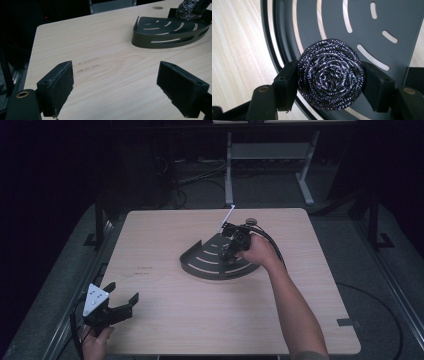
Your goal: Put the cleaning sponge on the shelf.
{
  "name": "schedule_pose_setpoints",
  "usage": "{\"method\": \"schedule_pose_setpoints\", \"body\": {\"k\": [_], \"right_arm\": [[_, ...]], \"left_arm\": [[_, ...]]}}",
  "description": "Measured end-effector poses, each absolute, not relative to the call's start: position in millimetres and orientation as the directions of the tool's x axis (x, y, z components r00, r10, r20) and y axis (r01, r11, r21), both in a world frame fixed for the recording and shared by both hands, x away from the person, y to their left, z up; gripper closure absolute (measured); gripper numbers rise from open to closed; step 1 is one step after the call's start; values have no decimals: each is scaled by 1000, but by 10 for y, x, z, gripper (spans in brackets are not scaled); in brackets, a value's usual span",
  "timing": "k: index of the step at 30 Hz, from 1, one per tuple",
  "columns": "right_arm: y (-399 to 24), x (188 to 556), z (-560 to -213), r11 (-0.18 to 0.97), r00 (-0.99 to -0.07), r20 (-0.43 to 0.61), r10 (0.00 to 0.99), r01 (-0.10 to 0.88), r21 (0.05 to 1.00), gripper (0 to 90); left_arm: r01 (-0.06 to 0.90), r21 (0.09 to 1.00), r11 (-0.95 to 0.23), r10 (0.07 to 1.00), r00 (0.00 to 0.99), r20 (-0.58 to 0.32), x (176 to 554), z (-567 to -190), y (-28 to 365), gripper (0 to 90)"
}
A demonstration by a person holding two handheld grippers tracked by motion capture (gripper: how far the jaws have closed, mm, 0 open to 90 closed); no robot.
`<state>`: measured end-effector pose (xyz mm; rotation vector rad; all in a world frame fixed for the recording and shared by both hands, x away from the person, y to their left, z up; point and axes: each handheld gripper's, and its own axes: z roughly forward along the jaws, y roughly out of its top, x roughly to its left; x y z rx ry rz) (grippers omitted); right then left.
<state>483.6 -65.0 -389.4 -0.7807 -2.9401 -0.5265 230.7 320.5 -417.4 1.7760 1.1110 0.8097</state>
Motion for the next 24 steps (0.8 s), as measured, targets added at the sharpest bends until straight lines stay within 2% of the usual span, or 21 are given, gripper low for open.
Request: {"method": "schedule_pose_setpoints", "body": {"k": [24], "right_arm": [[-499,4912,-4136,814,-862,134,489,507,285,337]], "left_arm": [[353,908,-226,917,392,76,2306,-4174,3205,133]]}}
